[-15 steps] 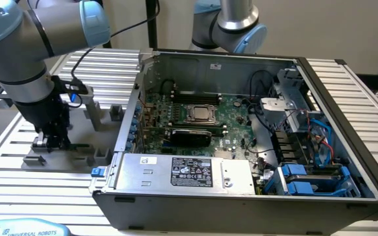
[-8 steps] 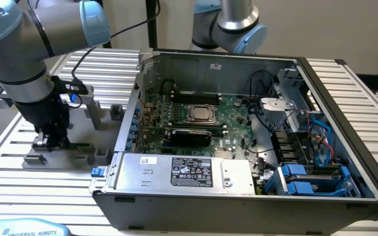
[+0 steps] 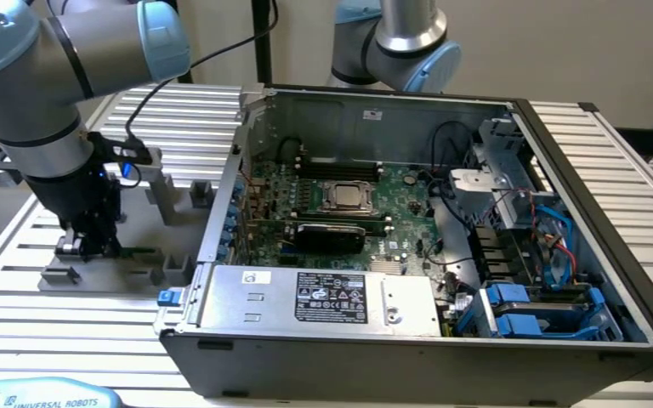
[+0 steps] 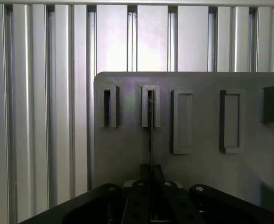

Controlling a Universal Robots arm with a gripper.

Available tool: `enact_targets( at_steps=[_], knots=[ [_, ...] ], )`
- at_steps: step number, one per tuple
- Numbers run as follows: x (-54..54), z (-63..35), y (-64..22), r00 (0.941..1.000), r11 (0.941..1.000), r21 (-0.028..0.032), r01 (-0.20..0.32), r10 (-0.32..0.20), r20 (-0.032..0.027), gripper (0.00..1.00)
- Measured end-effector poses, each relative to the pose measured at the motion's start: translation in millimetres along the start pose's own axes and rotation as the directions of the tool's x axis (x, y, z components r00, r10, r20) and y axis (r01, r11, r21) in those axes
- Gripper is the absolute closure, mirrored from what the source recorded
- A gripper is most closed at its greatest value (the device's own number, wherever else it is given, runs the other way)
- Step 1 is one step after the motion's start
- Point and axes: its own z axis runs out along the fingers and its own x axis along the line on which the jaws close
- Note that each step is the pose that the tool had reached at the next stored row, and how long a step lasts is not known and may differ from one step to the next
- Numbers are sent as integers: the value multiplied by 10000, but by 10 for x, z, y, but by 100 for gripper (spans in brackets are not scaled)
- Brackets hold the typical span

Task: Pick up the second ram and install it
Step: 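Pick up the second ram and move it above second insertion slot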

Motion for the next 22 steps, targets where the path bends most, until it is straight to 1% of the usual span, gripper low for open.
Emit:
enact_targets(
  at_steps=[4,7,8,22],
  knots=[
    [0,-9,1,10000,10000,-3,-1,1,-2,87],
    [-1,-67,2,10000,10000,-2,0,0,-1,87],
    [-1,-100,3,10000,10000,-1,0,0,-1,87],
    [-10,-735,22,10000,10000,-1,0,0,0,87]
  ],
)
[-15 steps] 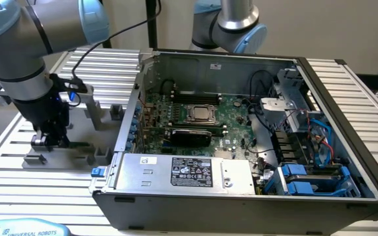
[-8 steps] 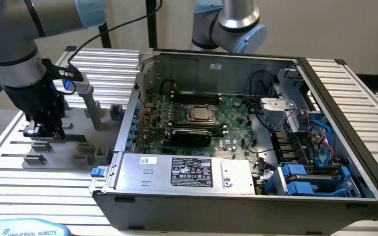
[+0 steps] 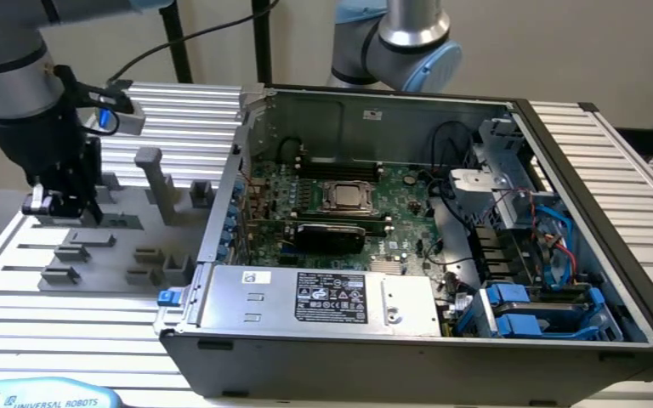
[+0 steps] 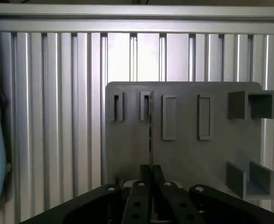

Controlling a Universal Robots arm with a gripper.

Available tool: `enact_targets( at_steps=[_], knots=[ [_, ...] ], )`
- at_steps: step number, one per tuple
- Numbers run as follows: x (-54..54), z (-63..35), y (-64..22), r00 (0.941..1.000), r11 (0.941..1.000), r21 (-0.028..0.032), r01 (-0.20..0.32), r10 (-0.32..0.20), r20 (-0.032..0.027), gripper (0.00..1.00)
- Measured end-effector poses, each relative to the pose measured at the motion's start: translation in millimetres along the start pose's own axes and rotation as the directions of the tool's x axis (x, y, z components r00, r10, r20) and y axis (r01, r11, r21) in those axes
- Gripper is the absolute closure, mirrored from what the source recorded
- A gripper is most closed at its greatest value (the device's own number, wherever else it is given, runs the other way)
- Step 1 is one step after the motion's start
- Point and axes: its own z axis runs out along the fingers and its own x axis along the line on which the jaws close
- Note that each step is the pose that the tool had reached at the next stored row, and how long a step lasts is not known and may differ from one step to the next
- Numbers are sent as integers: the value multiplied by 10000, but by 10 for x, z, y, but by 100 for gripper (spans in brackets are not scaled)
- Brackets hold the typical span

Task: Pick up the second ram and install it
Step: 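Pick up the second ram and move it above second insertion slot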

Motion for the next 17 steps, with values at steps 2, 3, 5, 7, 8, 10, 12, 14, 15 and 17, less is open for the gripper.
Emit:
enact_targets(
  at_steps=[2,3,5,7,8,10,12,14,15,17],
  knots=[
    [-1,-88,2,10000,10000,1,0,0,1,87],
    [-2,-133,3,10000,10000,0,0,0,0,87],
    [-3,-224,5,10000,10000,1,-1,1,1,87],
    [-4,-319,6,10000,10000,1,0,0,1,87],
    [-5,-365,6,10000,10000,0,1,-1,1,87],
    [-6,-453,3,10000,10000,0,0,0,0,87],
    [-7,-545,-2,10000,10000,0,1,-1,0,87],
    [-8,-636,-8,10000,10000,0,0,0,0,87],
    [-9,-683,-11,10000,10000,1,0,0,0,87],
    [-10,-774,-17,10000,10000,-1,0,0,0,87]
  ],
)
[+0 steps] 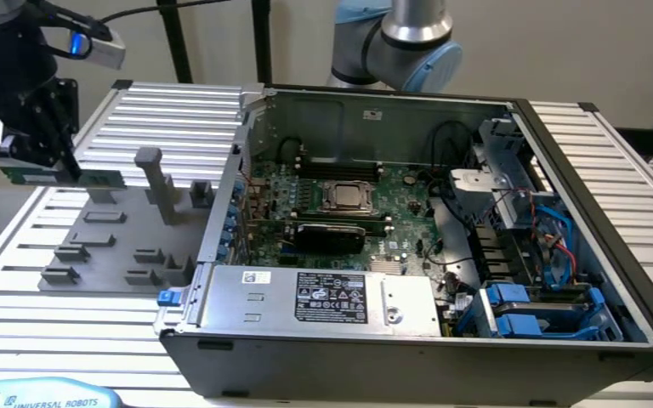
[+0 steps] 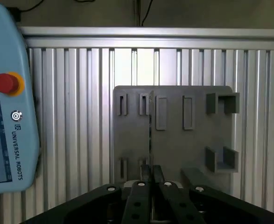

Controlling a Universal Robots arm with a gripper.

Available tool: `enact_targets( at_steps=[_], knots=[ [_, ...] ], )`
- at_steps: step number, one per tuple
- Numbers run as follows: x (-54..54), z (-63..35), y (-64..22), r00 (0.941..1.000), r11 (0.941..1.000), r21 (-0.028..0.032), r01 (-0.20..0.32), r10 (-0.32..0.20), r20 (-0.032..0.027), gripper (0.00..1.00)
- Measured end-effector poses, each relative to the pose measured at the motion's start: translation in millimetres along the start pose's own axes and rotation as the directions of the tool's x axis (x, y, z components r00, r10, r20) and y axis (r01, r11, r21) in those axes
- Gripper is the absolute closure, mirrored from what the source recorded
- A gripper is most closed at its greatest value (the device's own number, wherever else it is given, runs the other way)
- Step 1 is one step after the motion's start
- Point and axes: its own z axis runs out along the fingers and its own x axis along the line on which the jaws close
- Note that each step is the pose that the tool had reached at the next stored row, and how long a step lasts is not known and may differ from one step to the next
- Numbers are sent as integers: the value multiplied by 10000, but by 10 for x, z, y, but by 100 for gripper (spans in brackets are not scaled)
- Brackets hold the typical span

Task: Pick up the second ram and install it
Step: 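Pick up the second ram and move it above second insertion slot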

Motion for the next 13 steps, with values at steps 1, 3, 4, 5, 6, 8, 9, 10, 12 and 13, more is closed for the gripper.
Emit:
enact_targets(
  at_steps=[1,3,4,5,6,8,9,10,12,13],
  knots=[
    [-1,-45,-4,10000,10000,2,0,0,1,87],
    [-2,-135,-17,10000,10000,1,1,-1,0,87],
    [-3,-180,-31,10000,10000,2,0,0,1,87],
    [-3,-226,-51,10000,10000,2,0,0,1,87],
    [-4,-277,-78,10000,10000,0,0,0,-1,87],
    [-6,-368,-144,10000,10000,2,1,-1,3,87],
    [-7,-413,-185,10000,10000,0,1,-1,8,87],
    [-8,-456,-228,10000,10000,2,2,-2,20,87],
    [-10,-546,-317,10000,10000,1,2,-2,43,87],
    [-11,-589,-361,10000,10000,1,2,-2,54,87]
  ],
)
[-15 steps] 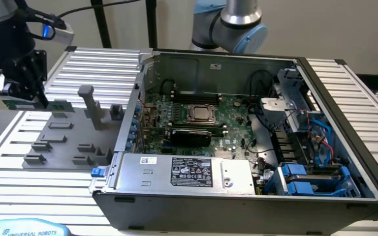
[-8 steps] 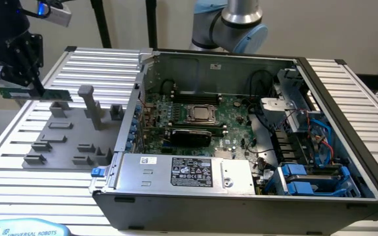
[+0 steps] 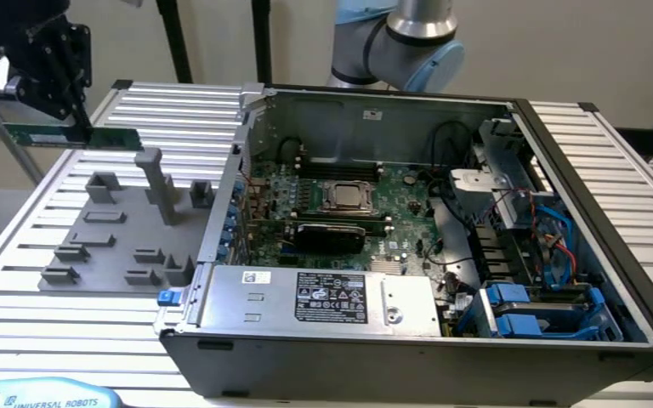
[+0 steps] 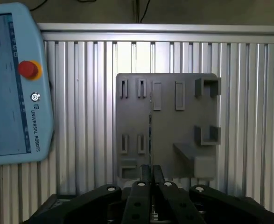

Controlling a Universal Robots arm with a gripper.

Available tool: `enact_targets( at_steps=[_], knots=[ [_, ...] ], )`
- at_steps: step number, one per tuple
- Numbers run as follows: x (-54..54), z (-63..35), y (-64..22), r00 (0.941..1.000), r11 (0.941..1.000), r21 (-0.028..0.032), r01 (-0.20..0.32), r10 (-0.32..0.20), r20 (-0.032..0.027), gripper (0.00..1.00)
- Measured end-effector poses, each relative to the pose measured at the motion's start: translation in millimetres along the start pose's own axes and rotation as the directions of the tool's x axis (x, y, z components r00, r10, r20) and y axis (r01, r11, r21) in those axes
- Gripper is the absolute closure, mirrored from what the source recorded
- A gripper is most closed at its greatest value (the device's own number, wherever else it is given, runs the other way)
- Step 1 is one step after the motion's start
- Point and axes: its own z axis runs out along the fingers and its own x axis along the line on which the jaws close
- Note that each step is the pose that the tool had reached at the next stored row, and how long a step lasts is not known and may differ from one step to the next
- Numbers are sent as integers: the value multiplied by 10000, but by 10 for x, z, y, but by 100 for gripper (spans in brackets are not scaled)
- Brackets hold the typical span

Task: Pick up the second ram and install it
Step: 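Pick up the second ram and move it above second insertion slot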

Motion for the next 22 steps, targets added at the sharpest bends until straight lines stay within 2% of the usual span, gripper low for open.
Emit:
enact_targets(
  at_steps=[4,7,12,18,22],
  knots=[
    [-5,-165,-175,10000,10000,-1,2,-2,38,87],
    [-7,-243,-309,10000,10000,-1,2,-2,55,87],
    [-9,-264,-537,9999,10000,-1,4,-4,111,87],
    [-12,-273,-810,9996,10000,-3,10,-10,298,87],
    [-21,-271,-994,9994,10000,-5,12,-12,346,87]
  ],
)
